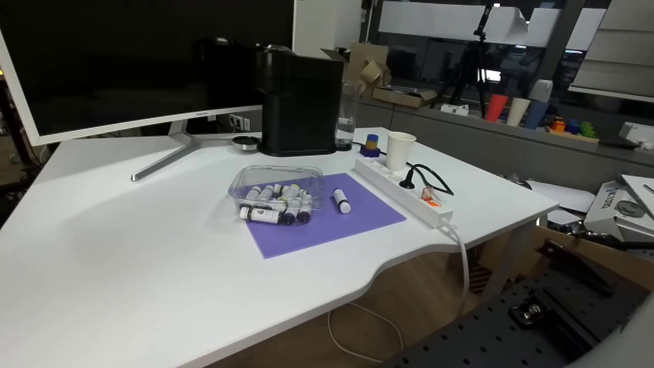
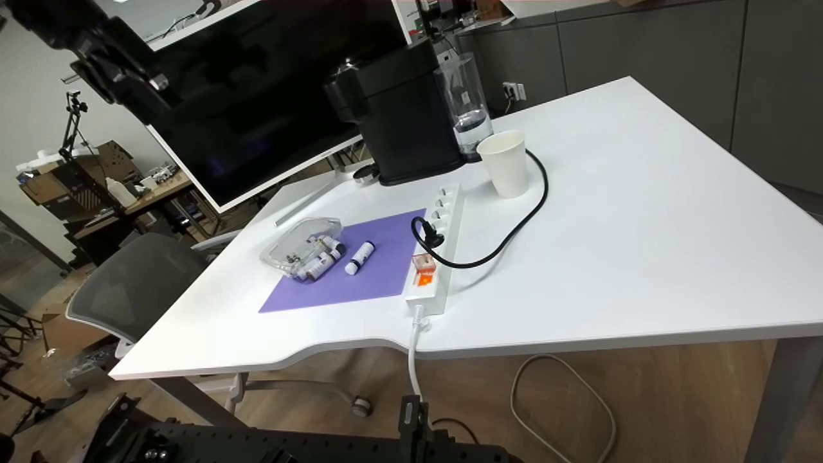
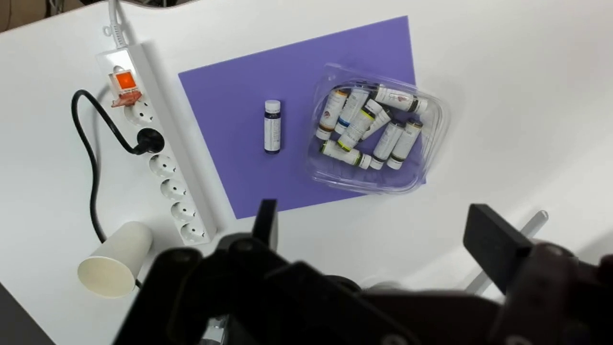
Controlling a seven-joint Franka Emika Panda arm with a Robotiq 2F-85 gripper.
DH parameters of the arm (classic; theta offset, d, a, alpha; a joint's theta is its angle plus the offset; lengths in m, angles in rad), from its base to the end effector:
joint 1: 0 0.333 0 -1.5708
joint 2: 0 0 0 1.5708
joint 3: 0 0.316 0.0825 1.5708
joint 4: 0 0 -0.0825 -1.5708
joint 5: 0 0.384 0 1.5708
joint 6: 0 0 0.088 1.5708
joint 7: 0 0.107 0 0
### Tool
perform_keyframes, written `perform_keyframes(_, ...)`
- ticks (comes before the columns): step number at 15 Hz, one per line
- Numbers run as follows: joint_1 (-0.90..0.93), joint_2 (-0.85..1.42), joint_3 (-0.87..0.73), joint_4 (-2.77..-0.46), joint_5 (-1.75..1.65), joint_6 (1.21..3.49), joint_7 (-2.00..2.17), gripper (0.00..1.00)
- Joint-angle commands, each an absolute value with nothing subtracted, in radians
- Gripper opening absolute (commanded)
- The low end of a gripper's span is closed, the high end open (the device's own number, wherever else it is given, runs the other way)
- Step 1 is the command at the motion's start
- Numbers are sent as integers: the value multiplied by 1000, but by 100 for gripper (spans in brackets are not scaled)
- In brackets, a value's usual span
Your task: Press the power switch on the extension cord
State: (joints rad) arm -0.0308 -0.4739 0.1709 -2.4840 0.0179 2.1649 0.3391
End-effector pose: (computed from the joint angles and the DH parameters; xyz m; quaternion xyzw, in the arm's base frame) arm 0.4117 0.0616 0.4681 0.9907 -0.1097 0.0796 0.0131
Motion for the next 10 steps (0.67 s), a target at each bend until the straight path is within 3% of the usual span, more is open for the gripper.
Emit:
perform_keyframes(1, -42, -398, 73, -2519, 11, 2241, 209, 100)
perform_keyframes(10, -98, -223, -99, -2534, 14, 2307, -88, 100)
